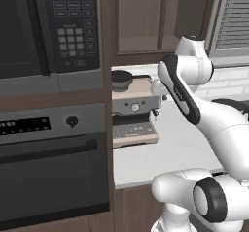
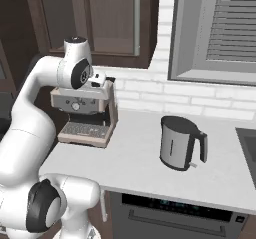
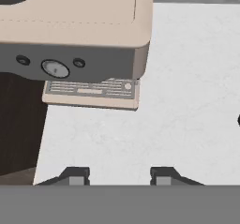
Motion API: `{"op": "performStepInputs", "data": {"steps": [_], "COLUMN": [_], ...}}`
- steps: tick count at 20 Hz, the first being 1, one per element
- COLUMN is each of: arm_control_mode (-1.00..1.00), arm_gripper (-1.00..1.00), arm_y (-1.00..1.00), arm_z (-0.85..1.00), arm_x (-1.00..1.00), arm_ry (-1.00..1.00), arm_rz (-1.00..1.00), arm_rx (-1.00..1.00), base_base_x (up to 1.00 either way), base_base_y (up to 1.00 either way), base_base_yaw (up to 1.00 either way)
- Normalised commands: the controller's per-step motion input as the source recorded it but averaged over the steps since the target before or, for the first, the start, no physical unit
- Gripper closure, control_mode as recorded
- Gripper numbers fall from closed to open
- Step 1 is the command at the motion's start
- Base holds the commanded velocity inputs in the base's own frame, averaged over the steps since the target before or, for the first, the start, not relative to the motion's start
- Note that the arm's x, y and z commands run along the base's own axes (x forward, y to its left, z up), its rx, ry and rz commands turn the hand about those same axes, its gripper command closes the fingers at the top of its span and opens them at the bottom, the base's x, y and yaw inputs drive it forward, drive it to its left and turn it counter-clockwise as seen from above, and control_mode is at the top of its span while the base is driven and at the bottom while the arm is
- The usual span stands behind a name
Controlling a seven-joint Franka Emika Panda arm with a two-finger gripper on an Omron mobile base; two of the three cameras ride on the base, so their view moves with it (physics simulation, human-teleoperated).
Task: Navigate to the stove.
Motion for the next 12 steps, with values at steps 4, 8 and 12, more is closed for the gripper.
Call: {"op": "performStepInputs", "data": {"steps": [4,8,12], "arm_control_mode": [1.00,1.00,1.00], "arm_gripper": [-1.00,-1.00,-1.00], "arm_y": [0.00,0.00,0.00], "arm_z": [0.00,0.00,0.00], "arm_x": [0.00,0.00,0.00], "arm_ry": [0.00,0.00,0.00], "arm_rz": [0.00,0.00,0.00], "arm_rx": [0.00,0.00,0.00], "base_base_x": [0.00,0.00,-0.91], "base_base_y": [0.00,0.00,0.00], "base_base_yaw": [0.00,0.00,-0.06]}}
